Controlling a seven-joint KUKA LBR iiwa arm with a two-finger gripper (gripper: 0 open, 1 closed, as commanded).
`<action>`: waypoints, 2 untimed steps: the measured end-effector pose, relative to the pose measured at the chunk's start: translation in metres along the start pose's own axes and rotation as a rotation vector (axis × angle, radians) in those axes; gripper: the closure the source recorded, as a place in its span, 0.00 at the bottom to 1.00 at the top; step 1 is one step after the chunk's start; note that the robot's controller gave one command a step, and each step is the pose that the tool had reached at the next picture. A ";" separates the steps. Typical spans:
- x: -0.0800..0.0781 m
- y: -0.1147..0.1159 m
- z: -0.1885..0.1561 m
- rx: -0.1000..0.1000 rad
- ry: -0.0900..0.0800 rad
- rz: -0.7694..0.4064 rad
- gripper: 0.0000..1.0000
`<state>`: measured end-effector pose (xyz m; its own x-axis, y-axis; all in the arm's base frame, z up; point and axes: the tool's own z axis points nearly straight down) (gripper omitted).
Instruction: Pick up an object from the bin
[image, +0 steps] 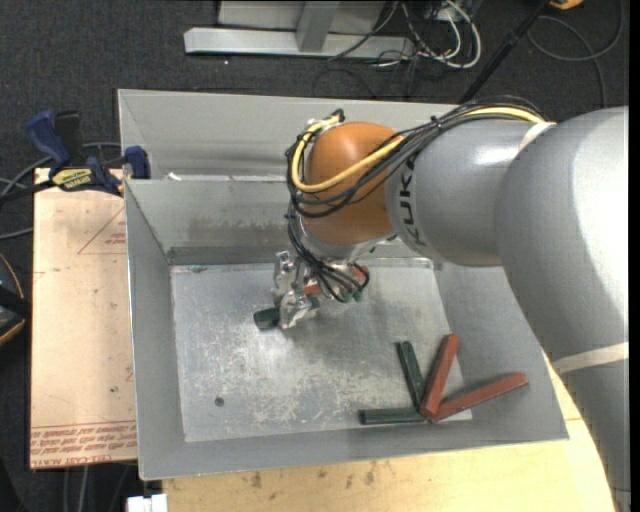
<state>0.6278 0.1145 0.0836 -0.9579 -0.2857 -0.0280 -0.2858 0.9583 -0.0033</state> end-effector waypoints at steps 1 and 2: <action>-0.007 0.005 -0.119 -0.005 0.024 -0.037 1.00; -0.007 0.005 -0.119 -0.005 0.024 -0.037 1.00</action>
Offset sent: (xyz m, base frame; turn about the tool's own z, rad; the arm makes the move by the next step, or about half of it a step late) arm 0.0000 0.0000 0.0000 0.0000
